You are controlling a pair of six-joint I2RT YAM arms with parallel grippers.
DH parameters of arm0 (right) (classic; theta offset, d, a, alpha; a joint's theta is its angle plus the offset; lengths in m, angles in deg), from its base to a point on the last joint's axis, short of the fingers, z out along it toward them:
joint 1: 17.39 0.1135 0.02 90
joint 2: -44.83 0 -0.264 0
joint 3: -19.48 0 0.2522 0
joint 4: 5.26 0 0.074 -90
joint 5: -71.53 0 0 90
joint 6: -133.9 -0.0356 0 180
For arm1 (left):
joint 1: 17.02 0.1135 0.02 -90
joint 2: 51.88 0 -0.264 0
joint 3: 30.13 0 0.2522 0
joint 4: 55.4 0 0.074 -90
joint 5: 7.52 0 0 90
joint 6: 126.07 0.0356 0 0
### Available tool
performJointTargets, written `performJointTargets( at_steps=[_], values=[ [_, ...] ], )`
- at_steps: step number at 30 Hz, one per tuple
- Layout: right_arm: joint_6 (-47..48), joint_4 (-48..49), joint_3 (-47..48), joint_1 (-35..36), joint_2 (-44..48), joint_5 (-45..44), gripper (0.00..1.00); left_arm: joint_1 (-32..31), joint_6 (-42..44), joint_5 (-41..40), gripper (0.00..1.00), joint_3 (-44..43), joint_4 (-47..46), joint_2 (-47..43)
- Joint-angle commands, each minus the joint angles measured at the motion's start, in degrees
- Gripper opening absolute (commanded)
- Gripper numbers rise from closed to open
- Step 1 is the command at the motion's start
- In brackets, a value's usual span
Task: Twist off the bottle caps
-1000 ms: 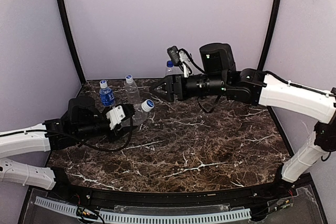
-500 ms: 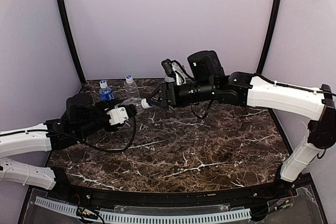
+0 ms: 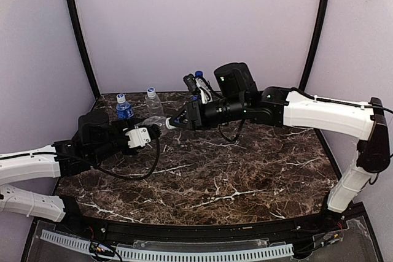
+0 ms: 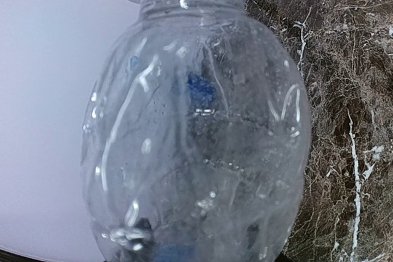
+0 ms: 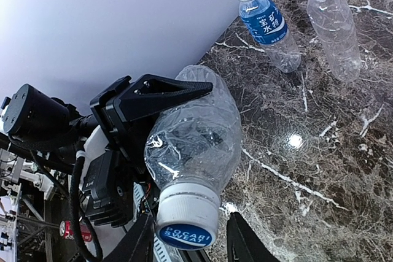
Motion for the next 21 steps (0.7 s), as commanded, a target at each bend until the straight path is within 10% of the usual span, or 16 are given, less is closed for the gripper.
performJointTargets(
  at_steps=[1,11,21],
  values=[
    [0.1,2.2,1.8,0.3,-1.4,1.3,0.38,-0.2,-0.2,0.3,0.41,1.0,-1.0,-0.2],
    [7.2,1.7,1.7,0.1,-0.3,4.7,0.00,-0.2,-4.4,3.7,0.41,-0.4,4.1,-0.8],
    [61.8,-14.3,-0.4,10.4,3.8,1.2,0.00,-0.1,-19.7,43.3,0.34,-6.0,31.6,-1.8]
  ],
)
